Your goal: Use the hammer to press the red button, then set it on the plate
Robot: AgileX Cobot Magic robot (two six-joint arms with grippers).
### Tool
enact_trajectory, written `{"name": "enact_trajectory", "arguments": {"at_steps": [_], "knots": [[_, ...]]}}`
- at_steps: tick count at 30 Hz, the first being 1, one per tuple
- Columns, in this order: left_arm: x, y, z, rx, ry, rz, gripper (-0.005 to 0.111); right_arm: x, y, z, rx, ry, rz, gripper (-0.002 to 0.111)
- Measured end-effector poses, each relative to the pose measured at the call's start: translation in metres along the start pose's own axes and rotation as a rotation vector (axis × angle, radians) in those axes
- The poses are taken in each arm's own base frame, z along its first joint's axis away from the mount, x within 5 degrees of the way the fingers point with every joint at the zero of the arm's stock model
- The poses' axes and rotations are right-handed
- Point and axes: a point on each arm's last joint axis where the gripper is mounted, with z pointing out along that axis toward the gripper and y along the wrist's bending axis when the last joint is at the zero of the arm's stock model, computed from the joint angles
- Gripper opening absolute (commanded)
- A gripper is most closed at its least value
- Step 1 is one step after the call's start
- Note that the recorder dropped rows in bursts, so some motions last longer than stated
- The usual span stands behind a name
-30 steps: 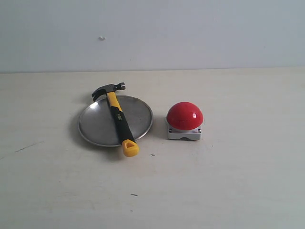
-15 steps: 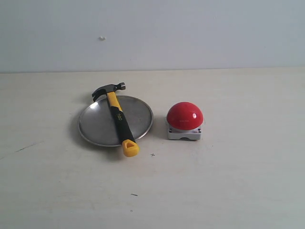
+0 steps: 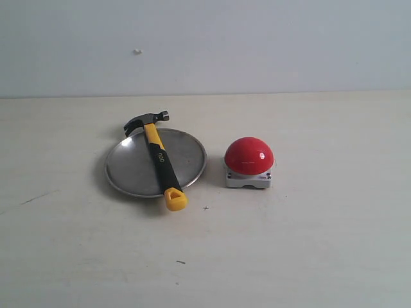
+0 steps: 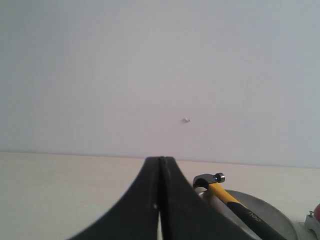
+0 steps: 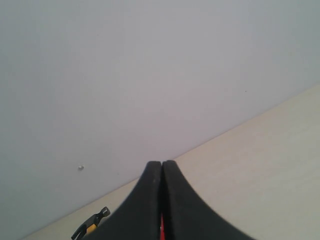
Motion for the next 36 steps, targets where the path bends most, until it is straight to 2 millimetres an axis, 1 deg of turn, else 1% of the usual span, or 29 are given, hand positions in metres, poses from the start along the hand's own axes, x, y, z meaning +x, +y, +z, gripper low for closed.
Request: {"name": "enact_trajectory", "arguments": {"at_steps": [26,32,36], "knots": [[0.000,0.000,0.000,0.000,0.002,0.002,0.000,0.000,0.000,0.000,0.002,0.000,-0.007,0.000],[0.000,0.000,0.000,0.000,0.002,0.002,0.000,-0.004,-0.005,0.000,0.049,-0.055,-0.189,0.000],[0.000,0.000,0.000,0.000,0.002,0.002,0.000,0.004,-0.014,0.004,0.082,-0.077,-0.292,0.000]]}}
